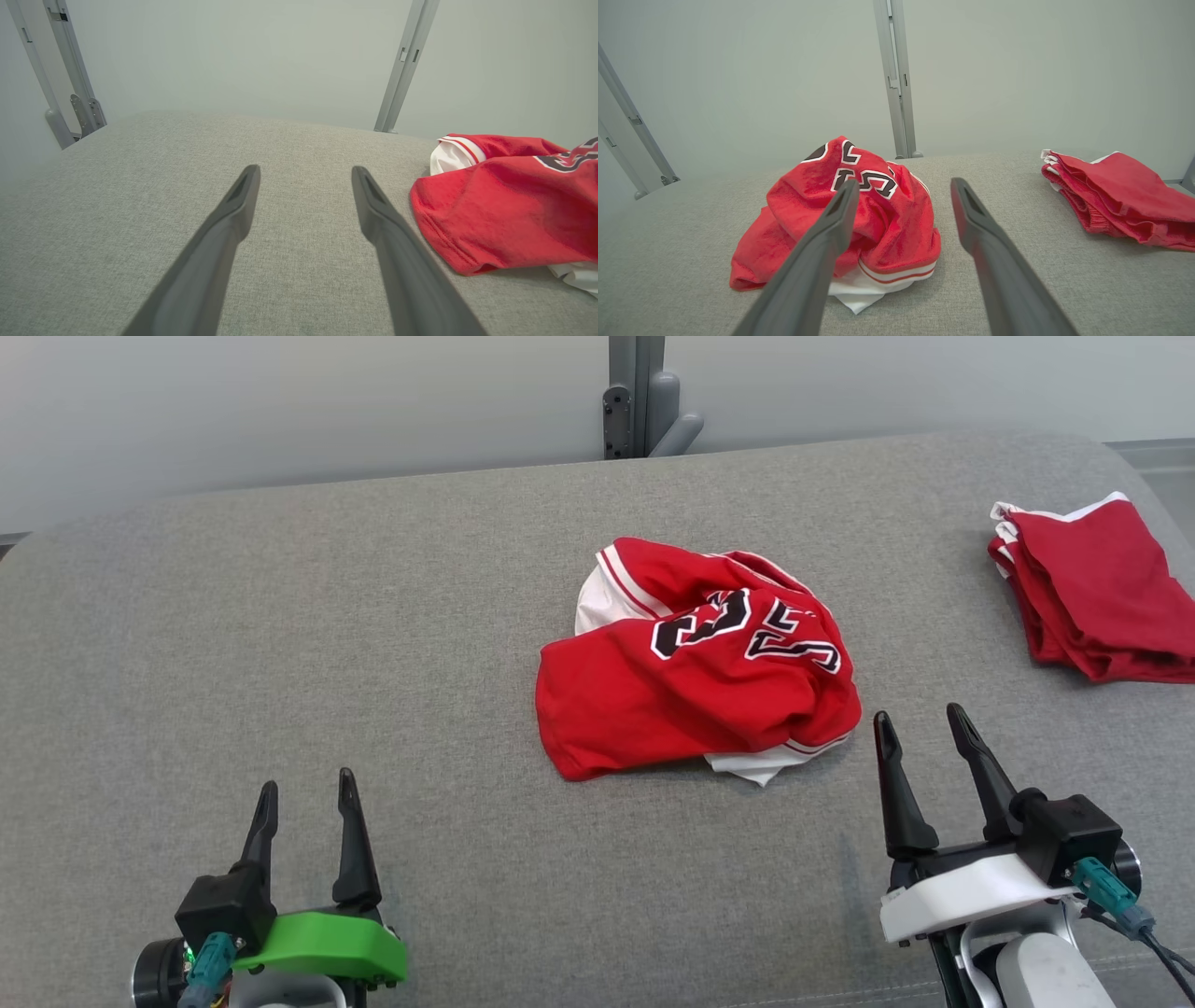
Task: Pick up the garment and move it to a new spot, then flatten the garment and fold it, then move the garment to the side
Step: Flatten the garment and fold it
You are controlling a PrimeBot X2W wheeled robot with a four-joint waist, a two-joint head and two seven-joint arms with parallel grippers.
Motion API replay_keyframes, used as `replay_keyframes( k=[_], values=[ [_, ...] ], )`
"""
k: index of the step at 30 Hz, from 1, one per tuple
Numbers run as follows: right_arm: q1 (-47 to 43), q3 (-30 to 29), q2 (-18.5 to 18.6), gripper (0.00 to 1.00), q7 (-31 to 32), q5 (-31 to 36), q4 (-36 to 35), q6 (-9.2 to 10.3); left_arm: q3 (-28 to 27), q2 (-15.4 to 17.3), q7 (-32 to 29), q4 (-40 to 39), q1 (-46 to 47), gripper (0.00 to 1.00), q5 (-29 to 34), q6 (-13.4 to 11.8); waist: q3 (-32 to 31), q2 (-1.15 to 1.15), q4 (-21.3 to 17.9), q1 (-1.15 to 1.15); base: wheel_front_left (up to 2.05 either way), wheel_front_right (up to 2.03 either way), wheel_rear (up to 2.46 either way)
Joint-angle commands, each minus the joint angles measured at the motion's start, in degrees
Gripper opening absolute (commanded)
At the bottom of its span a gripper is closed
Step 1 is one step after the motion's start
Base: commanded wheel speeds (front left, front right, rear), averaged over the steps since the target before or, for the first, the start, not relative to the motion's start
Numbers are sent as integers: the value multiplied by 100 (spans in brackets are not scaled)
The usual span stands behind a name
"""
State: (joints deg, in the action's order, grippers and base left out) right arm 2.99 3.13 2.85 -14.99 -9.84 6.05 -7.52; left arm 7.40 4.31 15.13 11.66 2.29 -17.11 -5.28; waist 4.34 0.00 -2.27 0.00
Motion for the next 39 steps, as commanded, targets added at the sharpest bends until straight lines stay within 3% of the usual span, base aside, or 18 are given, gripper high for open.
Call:
replay_keyframes(
  k=[1,15,22,30,34,35,36,37,38,39],
  values=[
    [8,13,8,100,-25,40,31,7,-34,-22,3,39,-59,100,55,37,-6,0,16,0,0,0,0],
    [213,-46,8,100,-5,292,82,7,-56,-92,3,144,-54,100,153,160,2,0,184,0,0,0,0],
    [738,62,13,100,371,755,287,7,-9,-119,3,154,44,100,160,182,137,0,353,0,0,0,0],
    [1810,497,609,100,1009,1080,1293,7,87,-133,3,165,226,100,76,189,420,0,693,0,0,0,0],
    [2256,819,793,100,1311,909,1911,7,128,-136,3,192,284,100,32,166,505,0,876,0,0,0,0],
    [2348,911,838,73,1389,845,2028,7,144,-136,3,189,294,100,11,144,515,0,915,0,0,0,0],
    [2427,1000,869,31,1429,777,2133,7,148,-136,3,188,302,100,-18,127,521,0,948,0,0,0,0],
    [2511,1058,881,8,1419,704,2192,7,152,-136,3,189,310,100,-33,120,523,0,980,0,0,0,0],
    [2580,1095,864,0,1395,616,2236,7,161,-136,3,188,312,100,-39,113,518,0,1004,0,0,0,0],
    [2629,1147,825,0,1359,505,2237,7,170,-137,3,194,311,100,-50,111,507,0,1029,0,0,0,0]
  ],
)
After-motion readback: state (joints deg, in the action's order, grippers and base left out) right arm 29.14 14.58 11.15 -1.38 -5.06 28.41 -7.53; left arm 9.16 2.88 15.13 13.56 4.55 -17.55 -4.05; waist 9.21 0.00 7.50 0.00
